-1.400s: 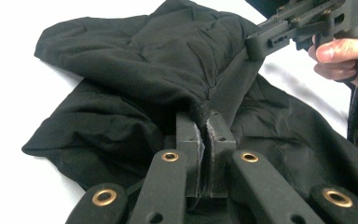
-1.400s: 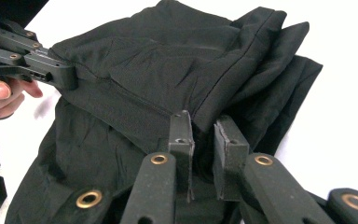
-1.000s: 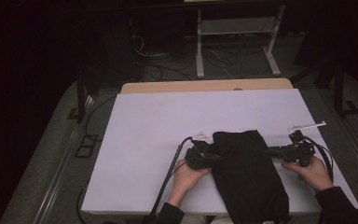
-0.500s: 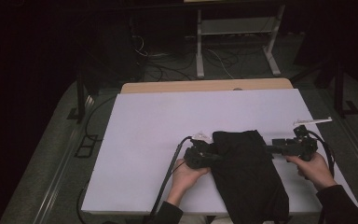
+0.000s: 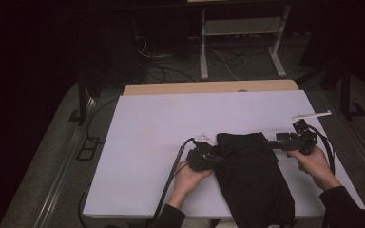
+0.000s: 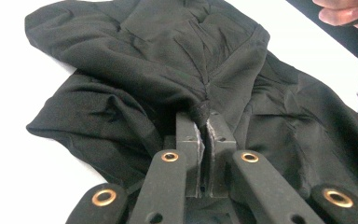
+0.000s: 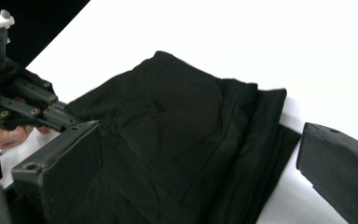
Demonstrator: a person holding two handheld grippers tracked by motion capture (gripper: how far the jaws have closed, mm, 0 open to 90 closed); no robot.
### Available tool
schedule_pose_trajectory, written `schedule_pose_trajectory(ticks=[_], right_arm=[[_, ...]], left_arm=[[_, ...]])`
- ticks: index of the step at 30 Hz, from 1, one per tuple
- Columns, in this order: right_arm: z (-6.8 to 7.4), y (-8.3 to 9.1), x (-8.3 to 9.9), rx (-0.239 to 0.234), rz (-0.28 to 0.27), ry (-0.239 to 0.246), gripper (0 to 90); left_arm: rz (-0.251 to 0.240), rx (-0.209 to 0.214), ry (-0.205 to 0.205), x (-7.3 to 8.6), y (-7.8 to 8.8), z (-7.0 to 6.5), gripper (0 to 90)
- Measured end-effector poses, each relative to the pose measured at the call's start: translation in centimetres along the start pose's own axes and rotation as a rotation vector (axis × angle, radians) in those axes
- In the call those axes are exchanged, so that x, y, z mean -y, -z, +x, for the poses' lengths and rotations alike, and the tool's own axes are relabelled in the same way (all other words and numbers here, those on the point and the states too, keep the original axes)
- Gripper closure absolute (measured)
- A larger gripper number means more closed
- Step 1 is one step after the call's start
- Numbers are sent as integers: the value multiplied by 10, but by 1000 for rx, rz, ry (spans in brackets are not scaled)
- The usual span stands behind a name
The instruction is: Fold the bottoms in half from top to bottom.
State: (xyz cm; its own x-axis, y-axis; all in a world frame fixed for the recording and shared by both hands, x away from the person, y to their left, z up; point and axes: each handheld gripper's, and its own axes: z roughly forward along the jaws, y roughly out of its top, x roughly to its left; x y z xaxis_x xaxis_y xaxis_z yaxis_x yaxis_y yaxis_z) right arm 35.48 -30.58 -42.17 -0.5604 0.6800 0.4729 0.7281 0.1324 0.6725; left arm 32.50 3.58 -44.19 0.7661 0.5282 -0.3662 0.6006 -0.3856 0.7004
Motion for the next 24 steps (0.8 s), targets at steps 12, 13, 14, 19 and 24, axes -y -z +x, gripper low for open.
schedule_pose_trajectory(ticks=[12,13,14,19,24], right_arm=[[-5,-5,-12,12,1,-3,0],[-6,-6,-13,13,-1,-2,0],[-7,-7,-15,11,-1,-4,1],[-12,-17,-21,22,20,-1,3],[-19,-26,-25,26,25,-12,3]], left_arm=[[0,-2,-13,0,-1,-1,852],[2,-3,-16,0,-1,-1,852],[3,-2,-15,0,-1,-1,852],[7,-2,-15,0,-1,-1,852],[10,-8,-21,0,-2,-1,849]])
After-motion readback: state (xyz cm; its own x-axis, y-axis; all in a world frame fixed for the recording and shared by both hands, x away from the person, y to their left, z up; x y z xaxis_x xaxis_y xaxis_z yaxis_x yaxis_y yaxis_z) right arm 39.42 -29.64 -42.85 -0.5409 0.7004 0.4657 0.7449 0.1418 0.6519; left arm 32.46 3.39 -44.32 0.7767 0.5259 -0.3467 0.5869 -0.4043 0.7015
